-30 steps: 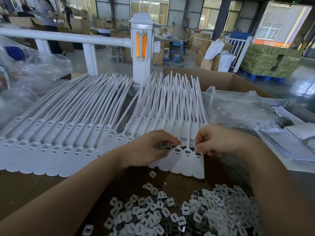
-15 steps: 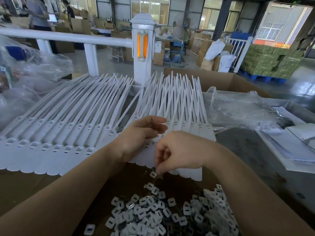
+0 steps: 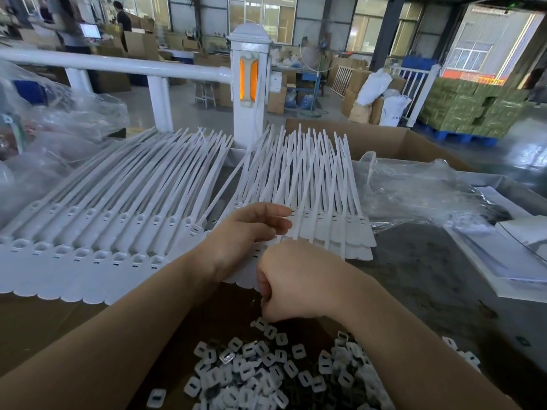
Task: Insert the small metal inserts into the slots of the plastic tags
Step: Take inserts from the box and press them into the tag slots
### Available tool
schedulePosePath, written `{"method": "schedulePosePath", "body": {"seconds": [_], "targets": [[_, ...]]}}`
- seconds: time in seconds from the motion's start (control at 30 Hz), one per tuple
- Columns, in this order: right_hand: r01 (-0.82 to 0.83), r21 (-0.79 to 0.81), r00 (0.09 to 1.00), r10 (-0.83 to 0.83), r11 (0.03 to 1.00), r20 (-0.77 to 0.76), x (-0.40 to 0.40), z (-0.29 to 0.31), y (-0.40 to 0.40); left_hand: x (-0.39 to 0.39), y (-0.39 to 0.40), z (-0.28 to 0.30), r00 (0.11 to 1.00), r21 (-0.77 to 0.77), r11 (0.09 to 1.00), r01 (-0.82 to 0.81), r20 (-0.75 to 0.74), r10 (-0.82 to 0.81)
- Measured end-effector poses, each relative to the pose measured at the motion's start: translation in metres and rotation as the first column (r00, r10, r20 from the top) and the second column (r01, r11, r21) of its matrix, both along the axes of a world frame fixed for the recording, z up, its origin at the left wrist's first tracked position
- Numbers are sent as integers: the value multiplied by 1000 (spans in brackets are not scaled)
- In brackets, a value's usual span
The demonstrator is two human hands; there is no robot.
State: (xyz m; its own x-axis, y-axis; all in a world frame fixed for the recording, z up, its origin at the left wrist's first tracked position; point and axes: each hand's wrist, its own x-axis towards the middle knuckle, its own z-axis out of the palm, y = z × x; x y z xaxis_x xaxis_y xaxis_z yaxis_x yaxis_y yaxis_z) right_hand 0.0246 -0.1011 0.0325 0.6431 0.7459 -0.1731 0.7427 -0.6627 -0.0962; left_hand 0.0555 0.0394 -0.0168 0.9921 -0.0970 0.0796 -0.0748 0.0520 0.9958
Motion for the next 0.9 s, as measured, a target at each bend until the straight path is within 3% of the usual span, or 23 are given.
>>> {"method": "schedulePosePath", "body": {"seconds": [0.13,0.3,0.63,0.9], "targets": [[-30,-31,996,33,999,81,-7,0,5,-1,0,1,1000,-6,1000,-13,-15,12],[5,-19,999,-5,1000,-33,-1,4,-1,-2,-1,2,1000,-10,1000,-21,-9,21],[-18,-35,995,22,999,97,-13,3,7,-9,-7,8,998,-69,997,-40,-48,37],[-22,-16,999,23,1000,46,-7,3,3,-9,-5,9,998,-23,999,-43,-53,42]]}}
